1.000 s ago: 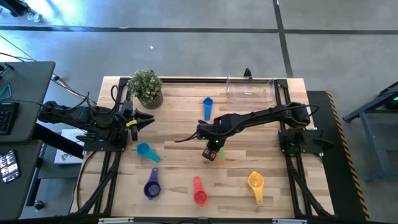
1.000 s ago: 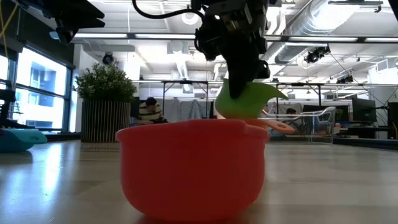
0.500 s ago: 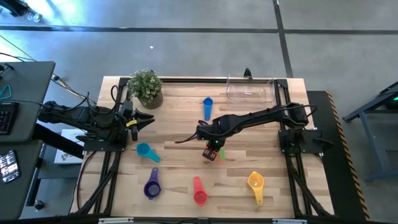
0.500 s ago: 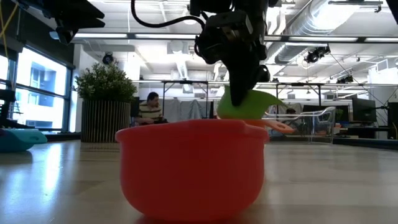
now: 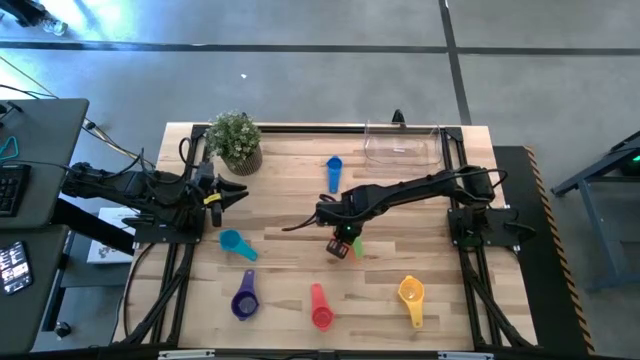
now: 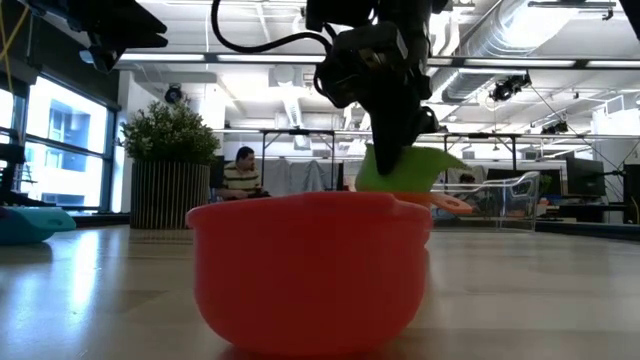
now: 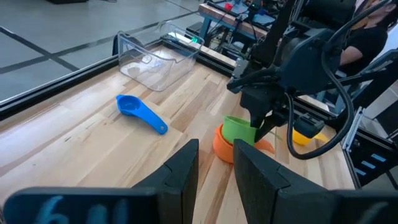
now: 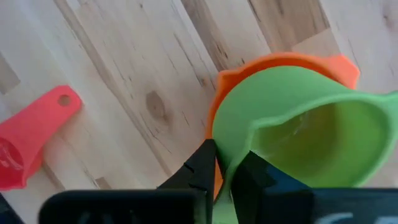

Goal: Nest measuring cups in basket
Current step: Stack the green measuring cup on top of the orange measuring cup

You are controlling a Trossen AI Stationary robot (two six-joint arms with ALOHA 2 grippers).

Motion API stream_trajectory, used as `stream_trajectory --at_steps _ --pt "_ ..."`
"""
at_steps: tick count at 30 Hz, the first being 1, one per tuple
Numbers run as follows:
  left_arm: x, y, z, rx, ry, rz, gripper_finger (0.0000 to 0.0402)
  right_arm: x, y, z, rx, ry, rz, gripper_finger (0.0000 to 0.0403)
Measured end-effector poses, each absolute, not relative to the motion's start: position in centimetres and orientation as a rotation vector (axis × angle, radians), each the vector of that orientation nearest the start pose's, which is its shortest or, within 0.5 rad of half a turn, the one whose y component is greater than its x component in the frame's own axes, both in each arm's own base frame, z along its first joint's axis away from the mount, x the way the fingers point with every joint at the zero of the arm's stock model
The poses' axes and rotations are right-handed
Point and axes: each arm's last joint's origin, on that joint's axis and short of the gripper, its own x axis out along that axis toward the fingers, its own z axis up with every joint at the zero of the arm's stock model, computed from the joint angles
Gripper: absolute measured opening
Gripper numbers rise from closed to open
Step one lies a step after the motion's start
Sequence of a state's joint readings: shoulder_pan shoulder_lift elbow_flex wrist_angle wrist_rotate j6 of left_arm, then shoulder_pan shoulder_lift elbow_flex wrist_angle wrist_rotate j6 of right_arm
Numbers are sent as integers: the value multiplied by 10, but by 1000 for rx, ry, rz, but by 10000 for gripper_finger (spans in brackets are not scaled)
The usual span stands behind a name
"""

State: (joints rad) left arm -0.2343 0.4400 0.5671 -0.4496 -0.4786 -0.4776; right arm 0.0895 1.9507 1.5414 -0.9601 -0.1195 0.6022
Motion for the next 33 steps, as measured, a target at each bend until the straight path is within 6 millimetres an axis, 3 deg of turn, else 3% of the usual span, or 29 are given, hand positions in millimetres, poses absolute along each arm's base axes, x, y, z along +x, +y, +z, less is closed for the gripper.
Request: stream_trajectory --at_steps 10,23,33 --pt "105 -11 277 -357 239 308 90 384 37 212 543 1378 -273 91" --pt "105 -11 277 -356 241 309 90 382 29 244 496 1398 -388 108" --pt "105 -11 277 -358 242 309 90 380 18 225 531 1409 -407 108"
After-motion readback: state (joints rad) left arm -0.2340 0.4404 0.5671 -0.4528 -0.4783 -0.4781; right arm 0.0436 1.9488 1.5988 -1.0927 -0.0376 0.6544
